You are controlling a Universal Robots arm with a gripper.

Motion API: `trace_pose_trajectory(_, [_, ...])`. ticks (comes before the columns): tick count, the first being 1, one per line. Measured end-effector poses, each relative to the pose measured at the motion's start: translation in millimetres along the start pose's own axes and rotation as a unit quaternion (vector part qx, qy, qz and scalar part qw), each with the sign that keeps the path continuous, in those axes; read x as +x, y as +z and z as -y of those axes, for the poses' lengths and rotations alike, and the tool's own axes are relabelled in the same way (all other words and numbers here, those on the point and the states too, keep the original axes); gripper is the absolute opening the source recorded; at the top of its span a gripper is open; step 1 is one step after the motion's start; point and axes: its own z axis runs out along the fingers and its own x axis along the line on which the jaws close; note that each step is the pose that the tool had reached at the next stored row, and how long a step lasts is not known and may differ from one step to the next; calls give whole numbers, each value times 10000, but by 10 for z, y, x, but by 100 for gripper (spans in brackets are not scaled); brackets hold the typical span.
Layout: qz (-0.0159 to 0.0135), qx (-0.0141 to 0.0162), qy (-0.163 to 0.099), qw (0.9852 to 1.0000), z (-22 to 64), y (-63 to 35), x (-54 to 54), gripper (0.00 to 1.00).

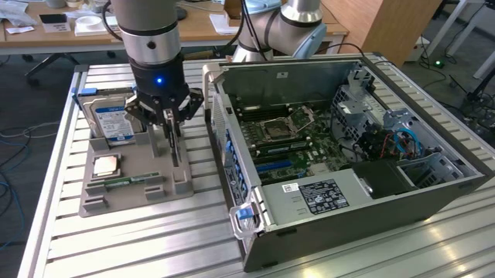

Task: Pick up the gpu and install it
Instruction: 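Pick up the gpu and move the gpu toward the slot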

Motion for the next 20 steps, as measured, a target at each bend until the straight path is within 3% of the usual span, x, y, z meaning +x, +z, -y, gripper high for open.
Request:
trace_pose_trajectory(9, [0, 0, 0, 10000, -4, -110, -5, 26])
trace_pose_trajectory(20, [0, 0, 0, 10000, -12, -316, -14, 26])
